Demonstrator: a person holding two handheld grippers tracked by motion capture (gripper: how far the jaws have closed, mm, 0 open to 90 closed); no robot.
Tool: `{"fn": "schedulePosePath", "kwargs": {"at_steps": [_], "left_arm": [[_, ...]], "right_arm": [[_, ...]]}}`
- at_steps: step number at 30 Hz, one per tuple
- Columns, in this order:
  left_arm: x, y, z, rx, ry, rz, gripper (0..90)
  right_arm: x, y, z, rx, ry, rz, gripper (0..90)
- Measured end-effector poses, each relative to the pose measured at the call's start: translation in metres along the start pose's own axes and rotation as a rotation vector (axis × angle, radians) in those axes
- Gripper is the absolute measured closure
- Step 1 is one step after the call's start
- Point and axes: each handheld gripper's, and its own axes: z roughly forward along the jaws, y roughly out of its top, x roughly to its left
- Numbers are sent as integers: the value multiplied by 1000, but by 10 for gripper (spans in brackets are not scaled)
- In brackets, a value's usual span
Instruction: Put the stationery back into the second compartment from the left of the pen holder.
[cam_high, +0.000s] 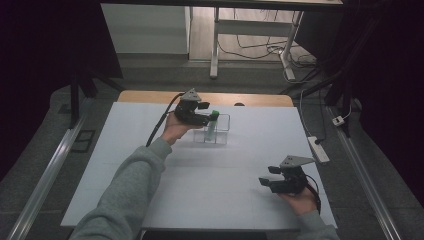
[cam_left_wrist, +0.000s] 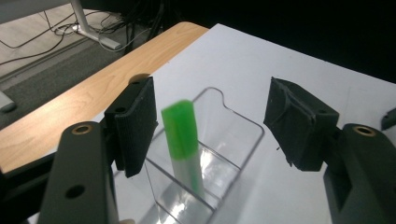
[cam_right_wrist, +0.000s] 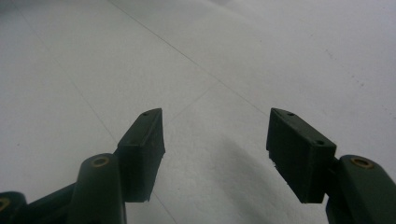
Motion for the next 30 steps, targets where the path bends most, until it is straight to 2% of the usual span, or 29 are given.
{"fn": "schedulePosePath", "kwargs": {"at_steps": [3,6,11,15,17,21,25,30], "left_arm": [[-5,-6,-8,6,4,0,339],[-10,-13,-20,11,18,16,343],[-19,-25,-47,23,12,16,341],[-28,-44,-69,14,17,2,340],[-32,-55,-79,25,32,2,334],[-37,-77,-98,26,45,-25,335],[-42,-93,-112,34,42,-41,336],[-54,-113,-133,34,41,-43,336]], "right_arm": [[-1,0,0,3,-5,0,365],[-2,-1,0,4,-3,7,363],[-5,-1,-2,0,-9,6,361],[-6,-2,-1,3,-11,11,361],[-6,-2,-2,2,-13,9,361],[-6,-2,-1,6,-20,8,360],[-7,-3,-1,7,-21,9,360],[-7,-3,-3,-1,-25,3,359]]}}
